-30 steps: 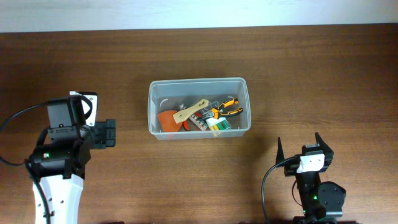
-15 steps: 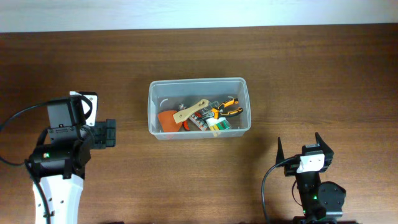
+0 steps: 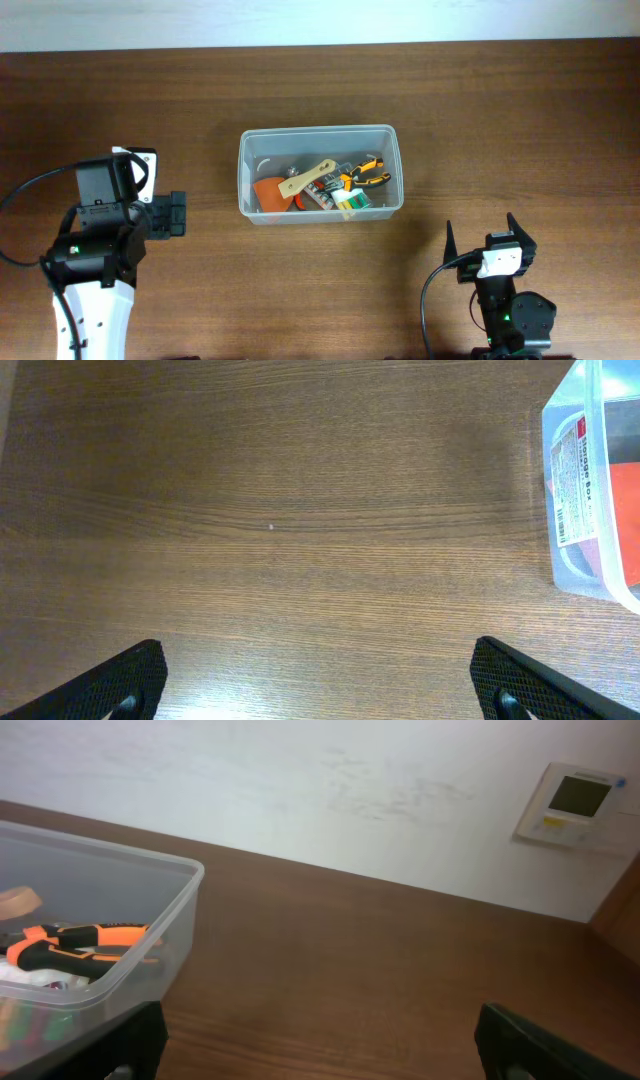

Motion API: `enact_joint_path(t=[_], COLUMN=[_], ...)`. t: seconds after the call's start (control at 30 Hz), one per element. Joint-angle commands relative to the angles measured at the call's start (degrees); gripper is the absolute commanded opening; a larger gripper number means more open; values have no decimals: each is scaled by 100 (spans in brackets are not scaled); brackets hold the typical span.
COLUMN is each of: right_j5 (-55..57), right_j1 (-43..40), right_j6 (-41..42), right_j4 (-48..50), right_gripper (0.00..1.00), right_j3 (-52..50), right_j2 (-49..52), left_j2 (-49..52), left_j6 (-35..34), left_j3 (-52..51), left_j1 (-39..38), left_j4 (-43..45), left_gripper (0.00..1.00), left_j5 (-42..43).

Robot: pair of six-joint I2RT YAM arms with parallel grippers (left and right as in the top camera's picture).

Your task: Pack container

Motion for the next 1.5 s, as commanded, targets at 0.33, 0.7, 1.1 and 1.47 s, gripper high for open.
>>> enact_joint_path(t=[0.33,0.7,1.1,1.47], right_j5=[63,63,63,63], right_j1=[35,35,35,35], right_j6=[20,20,20,20], right_j4=[-42,-42,-42,-42], right_gripper=[99,99,99,98], right_j3=[-26,-26,-26,-26], right_j2=[-68,-68,-68,-68], left_j2=[-977,-2564,-3029,-4315], left_j6=[-52,-55,-55,-367], left_j3=[94,94,92,-1410], left_j1=[28,28,28,17], left_j4=[15,-623,-754,1687], left_gripper=[99,99,99,99], left_j5=[59,874,1180,1182])
